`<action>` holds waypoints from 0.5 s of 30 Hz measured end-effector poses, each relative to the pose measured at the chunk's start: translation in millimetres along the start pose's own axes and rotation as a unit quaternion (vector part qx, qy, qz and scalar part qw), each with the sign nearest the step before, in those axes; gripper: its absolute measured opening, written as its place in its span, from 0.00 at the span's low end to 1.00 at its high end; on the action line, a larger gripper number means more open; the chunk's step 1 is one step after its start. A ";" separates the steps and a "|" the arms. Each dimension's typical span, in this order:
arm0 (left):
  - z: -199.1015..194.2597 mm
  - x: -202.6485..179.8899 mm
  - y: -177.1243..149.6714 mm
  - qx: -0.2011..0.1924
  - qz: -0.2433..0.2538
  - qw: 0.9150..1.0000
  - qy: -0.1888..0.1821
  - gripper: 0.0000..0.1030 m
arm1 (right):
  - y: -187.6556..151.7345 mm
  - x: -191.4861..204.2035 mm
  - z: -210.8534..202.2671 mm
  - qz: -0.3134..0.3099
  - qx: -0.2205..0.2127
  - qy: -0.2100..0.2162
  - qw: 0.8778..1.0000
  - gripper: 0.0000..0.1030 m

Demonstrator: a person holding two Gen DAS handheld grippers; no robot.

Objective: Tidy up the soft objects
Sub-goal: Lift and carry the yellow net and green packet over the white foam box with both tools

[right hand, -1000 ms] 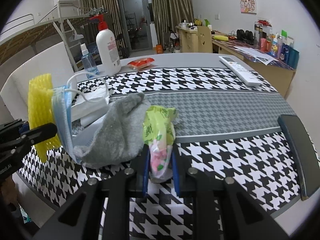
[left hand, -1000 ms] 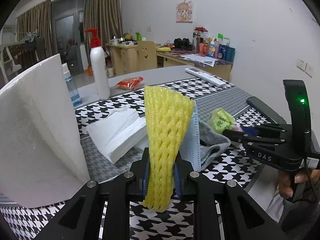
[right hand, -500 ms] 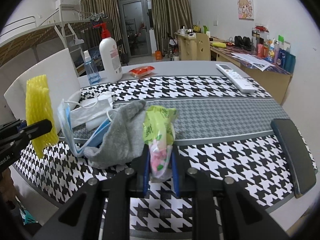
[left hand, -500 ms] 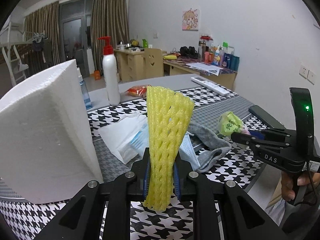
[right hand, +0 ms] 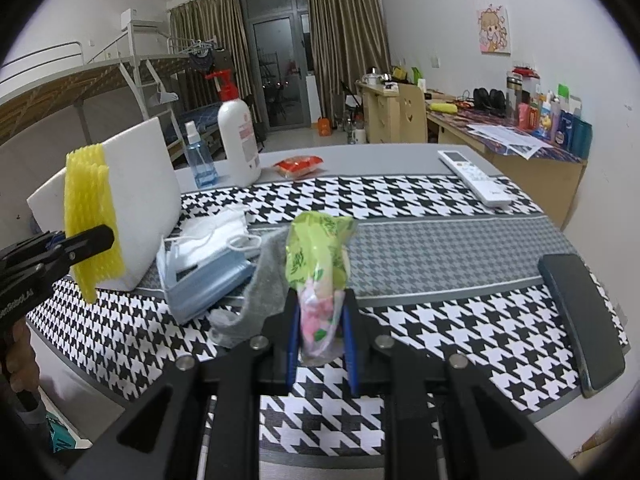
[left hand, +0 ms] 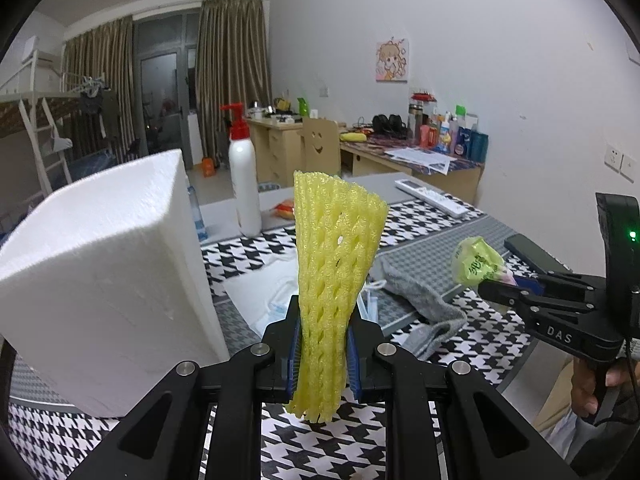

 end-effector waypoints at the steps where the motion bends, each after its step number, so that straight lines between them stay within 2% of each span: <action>1: 0.0 -0.5 0.9 -0.002 0.000 1.000 0.001 0.19 | 2.2 0.0 -1.5 0.001 -0.002 0.003 1.000 0.22; 15: -19.1 1.8 21.0 -0.032 0.005 0.999 0.013 0.19 | 26.7 12.0 -17.7 -0.004 -0.033 0.024 0.999 0.22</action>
Point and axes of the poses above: each gripper's, at about its wrist camera, not at the fingertips, and z roughly the way its jaws point, x to its left, y to its top, the point moved 4 cm from there along z, roughly the way its jaws point, and after that the axes turned 10 degrees about -y, right-handed, at the moved point
